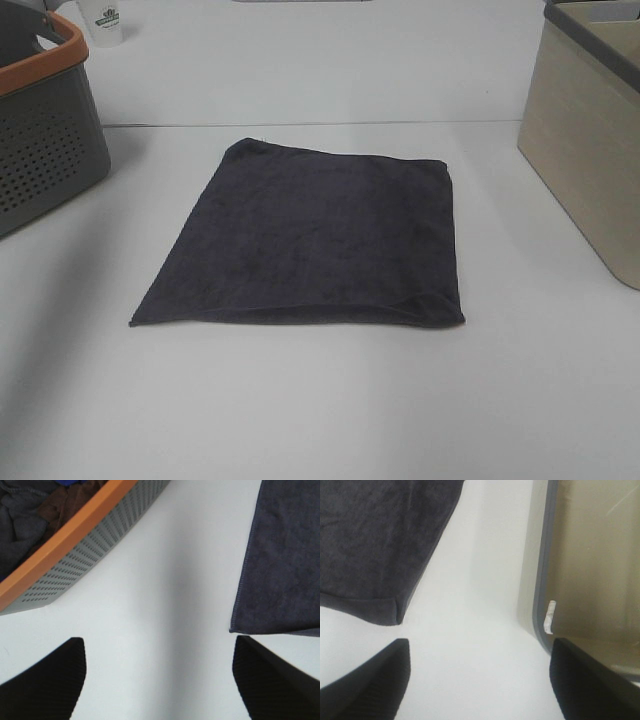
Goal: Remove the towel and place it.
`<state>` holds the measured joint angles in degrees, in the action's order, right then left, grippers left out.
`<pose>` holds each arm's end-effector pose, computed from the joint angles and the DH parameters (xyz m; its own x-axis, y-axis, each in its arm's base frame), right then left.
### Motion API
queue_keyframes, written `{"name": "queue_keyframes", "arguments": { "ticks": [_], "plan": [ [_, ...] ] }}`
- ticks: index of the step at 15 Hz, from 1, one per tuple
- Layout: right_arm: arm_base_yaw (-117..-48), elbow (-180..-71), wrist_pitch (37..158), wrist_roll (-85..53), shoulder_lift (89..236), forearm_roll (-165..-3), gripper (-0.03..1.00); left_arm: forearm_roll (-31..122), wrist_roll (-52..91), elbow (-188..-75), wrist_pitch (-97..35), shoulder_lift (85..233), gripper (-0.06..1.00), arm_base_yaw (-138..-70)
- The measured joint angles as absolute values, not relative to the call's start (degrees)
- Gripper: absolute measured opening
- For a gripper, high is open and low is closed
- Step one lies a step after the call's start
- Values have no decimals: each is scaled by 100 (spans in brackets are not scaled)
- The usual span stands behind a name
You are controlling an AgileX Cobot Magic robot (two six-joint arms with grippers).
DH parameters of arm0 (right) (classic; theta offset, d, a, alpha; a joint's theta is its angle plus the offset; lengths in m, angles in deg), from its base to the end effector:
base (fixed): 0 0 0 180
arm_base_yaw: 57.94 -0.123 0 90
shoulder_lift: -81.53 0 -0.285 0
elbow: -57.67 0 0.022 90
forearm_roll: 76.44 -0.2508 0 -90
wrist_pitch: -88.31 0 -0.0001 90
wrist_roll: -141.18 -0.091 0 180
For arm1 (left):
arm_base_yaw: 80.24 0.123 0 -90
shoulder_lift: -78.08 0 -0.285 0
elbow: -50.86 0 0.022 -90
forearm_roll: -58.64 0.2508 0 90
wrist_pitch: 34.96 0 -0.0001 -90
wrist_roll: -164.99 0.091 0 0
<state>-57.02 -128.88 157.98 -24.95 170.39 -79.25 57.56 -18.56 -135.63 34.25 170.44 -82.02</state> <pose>0.2826 -0.0004 0.3830 -0.8590 -0.2091 -0.4673 -0.2023 0.9771 -0.0653 0.2984 -0.0109 0.3652 -0.9069 -0.0404 -0.4193 -0.0238 0.9987 -0.0448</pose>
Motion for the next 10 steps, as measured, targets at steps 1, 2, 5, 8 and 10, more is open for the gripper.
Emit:
{"name": "queue_keyframes", "arguments": {
  "ticks": [1, 2, 5, 8, 10],
  "plan": [
    [-5702, -12556, 15798, -2484, 16804, -7931, 76, 5744, -1856, -13305, 3431, 16803, 75, -8202],
    [-5702, -12149, 15798, -2478, 16517, -7931, 75, 5710, -1868, -12996, 3431, 16488, 75, -8202],
    [-5702, -10488, 15305, -2478, 15303, -8063, 75, 5692, -1914, -11678, 3408, 15010, 75, -8202],
    [-5702, -9594, 14984, -2478, 14667, -8223, 75, 5698, -1914, -10893, 3207, 14116, 75, -8202],
    [-5702, -8941, 14778, -2478, 14180, -8401, 75, 5715, -1914, -10240, 2944, 13417, 75, -8202]
  ]
}}
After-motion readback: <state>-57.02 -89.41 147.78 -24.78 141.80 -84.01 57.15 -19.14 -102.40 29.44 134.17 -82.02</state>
